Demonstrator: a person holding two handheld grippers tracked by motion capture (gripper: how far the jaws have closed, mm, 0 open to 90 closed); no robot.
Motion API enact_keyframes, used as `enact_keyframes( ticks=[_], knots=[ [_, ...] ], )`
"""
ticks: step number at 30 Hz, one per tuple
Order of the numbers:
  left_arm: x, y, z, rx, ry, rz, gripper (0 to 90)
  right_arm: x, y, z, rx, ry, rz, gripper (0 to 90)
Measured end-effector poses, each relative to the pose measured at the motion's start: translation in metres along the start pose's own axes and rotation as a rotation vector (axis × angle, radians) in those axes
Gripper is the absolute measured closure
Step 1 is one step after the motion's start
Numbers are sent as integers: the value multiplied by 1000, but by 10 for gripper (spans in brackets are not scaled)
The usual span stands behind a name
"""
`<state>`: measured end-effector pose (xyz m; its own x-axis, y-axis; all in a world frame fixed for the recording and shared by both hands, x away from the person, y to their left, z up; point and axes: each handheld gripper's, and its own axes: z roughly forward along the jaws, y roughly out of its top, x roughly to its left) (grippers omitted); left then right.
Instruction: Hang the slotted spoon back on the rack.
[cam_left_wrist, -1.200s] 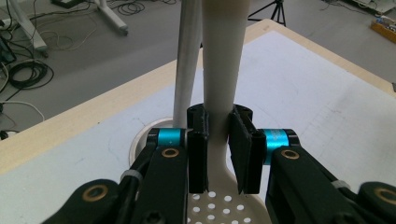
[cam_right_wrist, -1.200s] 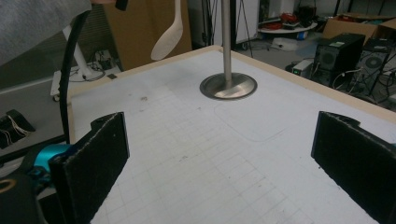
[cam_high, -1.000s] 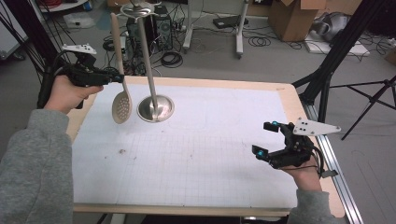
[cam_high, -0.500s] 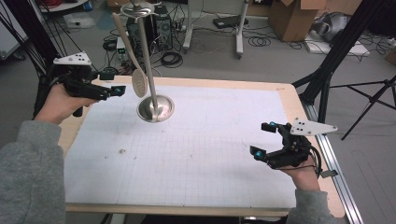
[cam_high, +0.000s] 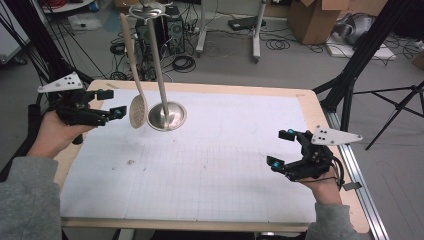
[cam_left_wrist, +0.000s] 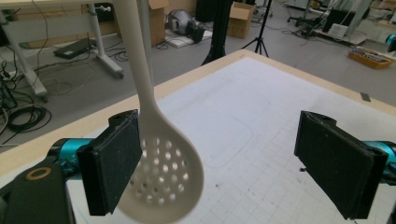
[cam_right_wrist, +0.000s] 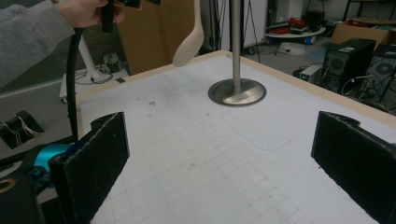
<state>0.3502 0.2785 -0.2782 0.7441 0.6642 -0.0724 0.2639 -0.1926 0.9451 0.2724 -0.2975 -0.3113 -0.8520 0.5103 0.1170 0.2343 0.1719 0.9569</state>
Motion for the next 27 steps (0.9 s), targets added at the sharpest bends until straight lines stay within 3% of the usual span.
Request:
enact_keyframes(
  ticks=[3, 9, 13, 17, 22, 27],
  knots=[
    [-5, -7, -3, 19, 0, 21, 155, 0, 1, 2, 5, 1, -4, 27],
    [-16, -18, -11, -9, 1, 23, 155, -1, 5, 8, -8, 12, -13, 27],
    [-25, -23, -13, 3, 11, 47, 156, -3, 6, 14, -9, 15, -13, 27],
    [-30, -29, -16, -14, 26, 40, 156, -3, 7, 18, -6, 20, -14, 27],
    [-34, -40, -15, 4, 46, 45, 157, -2, 7, 20, 3, 25, -15, 27],
    [-40, -49, -14, -3, 40, 57, 157, -1, 7, 23, 12, 29, -22, 27]
  ],
)
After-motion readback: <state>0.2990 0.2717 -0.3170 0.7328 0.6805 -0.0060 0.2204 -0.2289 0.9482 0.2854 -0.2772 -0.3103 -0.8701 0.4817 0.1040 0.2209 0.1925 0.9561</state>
